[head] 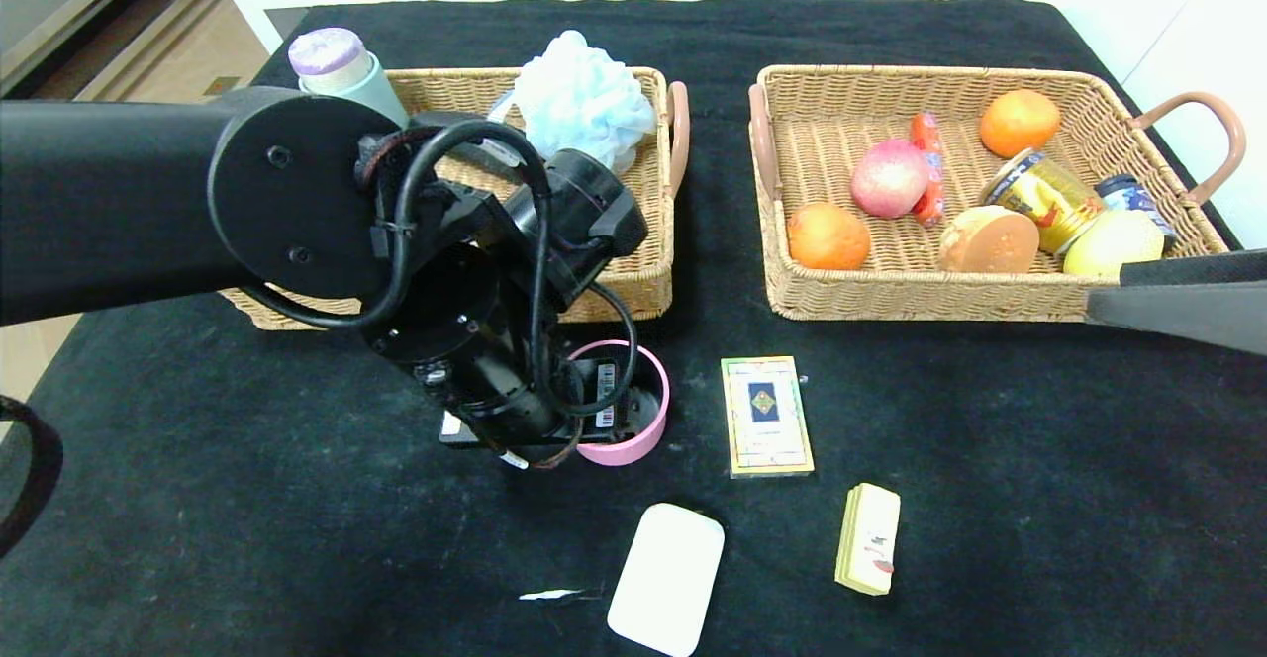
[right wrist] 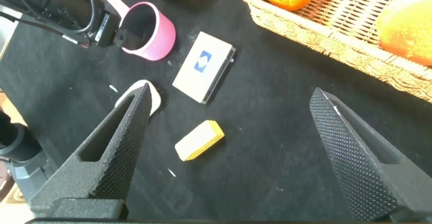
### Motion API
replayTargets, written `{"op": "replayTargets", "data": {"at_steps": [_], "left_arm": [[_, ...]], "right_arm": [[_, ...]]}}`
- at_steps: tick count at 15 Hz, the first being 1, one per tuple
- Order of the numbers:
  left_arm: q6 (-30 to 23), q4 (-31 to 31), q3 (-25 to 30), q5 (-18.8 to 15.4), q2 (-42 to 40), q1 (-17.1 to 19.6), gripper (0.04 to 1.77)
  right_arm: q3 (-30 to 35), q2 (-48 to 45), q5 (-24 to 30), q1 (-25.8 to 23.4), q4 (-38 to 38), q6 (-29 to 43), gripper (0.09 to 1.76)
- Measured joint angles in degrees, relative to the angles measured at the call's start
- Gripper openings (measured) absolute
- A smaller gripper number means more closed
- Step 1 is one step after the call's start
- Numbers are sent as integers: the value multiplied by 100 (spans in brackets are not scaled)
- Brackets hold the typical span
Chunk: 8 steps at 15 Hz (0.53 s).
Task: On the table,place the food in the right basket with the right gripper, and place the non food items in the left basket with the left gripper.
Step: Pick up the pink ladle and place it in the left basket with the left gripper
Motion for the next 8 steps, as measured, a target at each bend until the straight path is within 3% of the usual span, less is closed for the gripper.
{"op": "replayTargets", "data": {"at_steps": [3,5,8], "left_arm": [[-10,0,-5,6,27,7,169],[-13,-6,-11,50,33,7,132],[-16,-6,-9,77,40,7,93]], "right_arm": [[0,-2,5,0,0,0,171],[5,-2,5,0,1,-2,171],[9,-2,5,0,1,0,171]]}}
